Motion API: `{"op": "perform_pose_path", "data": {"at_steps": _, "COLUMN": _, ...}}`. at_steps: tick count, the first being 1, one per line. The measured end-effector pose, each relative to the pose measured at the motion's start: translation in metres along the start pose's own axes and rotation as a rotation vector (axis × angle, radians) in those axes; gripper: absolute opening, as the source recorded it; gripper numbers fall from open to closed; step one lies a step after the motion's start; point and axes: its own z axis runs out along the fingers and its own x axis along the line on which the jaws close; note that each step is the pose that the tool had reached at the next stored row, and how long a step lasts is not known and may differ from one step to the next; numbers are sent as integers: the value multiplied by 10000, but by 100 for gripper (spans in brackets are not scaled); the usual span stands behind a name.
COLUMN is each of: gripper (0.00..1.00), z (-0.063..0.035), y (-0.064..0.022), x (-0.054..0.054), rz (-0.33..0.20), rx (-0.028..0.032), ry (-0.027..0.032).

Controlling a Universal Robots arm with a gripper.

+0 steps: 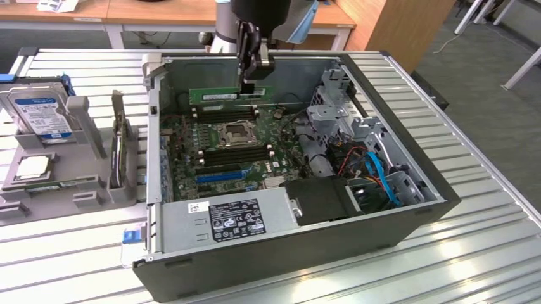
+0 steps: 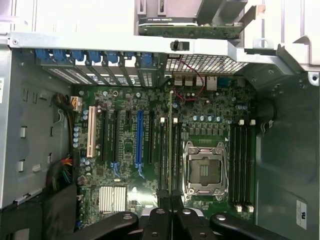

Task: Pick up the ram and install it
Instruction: 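Pick up the ram and move it above insertion slot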

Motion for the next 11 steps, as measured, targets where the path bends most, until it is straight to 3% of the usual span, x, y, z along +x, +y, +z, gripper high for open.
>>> {"op": "perform_pose_path", "data": {"at_steps": 11, "gripper": 12, "z": 144, "y": -7, "x": 3, "rz": -1, "rx": 49, "ry": 1}}
